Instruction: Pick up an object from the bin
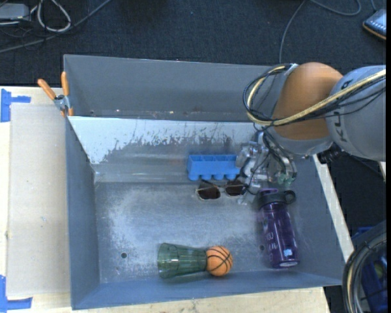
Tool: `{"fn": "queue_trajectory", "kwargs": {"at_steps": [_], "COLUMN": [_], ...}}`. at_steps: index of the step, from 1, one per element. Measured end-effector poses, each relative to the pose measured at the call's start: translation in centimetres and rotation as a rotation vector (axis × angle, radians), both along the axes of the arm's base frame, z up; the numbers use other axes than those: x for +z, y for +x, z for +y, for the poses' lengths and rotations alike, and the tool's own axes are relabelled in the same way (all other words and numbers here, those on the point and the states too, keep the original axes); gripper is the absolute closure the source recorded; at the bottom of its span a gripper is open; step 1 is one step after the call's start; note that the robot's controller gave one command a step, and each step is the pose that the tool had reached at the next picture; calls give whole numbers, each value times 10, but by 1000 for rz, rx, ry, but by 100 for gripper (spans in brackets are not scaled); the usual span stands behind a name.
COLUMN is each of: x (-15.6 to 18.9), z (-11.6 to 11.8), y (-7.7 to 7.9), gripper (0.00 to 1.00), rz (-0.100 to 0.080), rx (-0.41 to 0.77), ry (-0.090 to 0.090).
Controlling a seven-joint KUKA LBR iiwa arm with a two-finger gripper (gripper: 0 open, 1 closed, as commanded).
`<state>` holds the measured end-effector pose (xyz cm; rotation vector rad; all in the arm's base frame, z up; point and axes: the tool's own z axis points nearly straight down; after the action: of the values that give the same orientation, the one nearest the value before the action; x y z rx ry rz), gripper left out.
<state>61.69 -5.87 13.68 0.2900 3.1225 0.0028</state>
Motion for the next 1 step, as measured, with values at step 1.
{"fn": "queue_trajectory", "kwargs": {"at_steps": [1], "x": [-23], "z": [-6], "y": [4], "gripper": [0], "rz": [22], "rx": [66], "ry": [1]}}
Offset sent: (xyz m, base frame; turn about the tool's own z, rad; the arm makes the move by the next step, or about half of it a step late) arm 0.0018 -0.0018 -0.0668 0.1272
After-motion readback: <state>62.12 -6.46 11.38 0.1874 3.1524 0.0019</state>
